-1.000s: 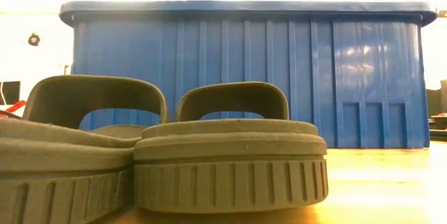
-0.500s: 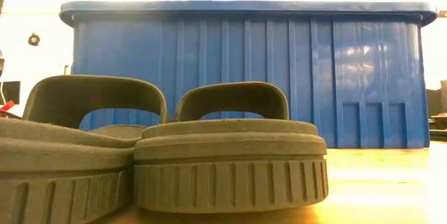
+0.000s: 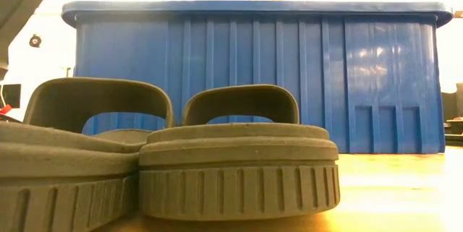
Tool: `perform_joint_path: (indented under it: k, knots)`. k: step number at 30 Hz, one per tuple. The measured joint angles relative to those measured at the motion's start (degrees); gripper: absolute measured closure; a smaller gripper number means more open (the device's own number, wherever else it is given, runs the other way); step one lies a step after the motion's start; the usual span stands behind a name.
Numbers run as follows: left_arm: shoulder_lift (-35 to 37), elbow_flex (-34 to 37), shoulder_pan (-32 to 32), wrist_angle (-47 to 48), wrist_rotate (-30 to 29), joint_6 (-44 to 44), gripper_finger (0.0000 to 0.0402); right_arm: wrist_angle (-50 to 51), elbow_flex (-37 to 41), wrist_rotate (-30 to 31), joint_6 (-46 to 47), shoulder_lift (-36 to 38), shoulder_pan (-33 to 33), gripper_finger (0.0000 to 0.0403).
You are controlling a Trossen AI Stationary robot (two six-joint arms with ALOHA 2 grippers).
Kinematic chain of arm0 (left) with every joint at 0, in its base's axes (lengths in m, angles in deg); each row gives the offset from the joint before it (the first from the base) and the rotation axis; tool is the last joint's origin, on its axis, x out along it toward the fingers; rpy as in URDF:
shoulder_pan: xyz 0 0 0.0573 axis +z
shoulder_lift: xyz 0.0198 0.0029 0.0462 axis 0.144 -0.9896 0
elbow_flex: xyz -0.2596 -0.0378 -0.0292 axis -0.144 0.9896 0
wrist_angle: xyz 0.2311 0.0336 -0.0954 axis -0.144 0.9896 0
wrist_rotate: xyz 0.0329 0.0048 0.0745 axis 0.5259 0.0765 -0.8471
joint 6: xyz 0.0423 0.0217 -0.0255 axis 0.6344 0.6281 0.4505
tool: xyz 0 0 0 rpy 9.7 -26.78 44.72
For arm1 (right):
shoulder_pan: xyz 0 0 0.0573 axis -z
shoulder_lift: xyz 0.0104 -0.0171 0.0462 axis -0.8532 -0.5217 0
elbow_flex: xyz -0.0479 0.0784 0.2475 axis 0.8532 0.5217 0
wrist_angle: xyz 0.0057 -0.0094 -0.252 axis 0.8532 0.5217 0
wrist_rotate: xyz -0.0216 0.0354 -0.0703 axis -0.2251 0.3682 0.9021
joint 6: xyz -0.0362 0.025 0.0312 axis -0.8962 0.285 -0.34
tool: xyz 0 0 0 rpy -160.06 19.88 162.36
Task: Pick and place slides into bin
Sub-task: Put the pink slide into the blue organizer bin
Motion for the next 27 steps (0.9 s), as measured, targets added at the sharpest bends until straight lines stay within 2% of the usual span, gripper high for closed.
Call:
perform_joint_path:
  k: [4,16,24,27]
  knots:
    - [-3.1,0.1,1.2,-0.9,-2.2,0.0,0.0401,0.0,0.0,0.8,1.1,0.0,0.0,0.0355]
    - [-6.7,1.7,5.4,-0.2,-1.9,0.5,0.0401,0.0,0.0,0.7,1.1,-0.1,0.0,0.0355]
    - [-6.7,2.7,7.8,-0.3,4.5,0.4,0.0399,0.0,0.0,0.6,1.1,-0.2,0.0,0.0355]
    - [-6.7,2.7,8.2,-0.1,5.4,0.4,0.0377,0.0,0.0,0.6,0.7,-0.2,0.0,0.0355]
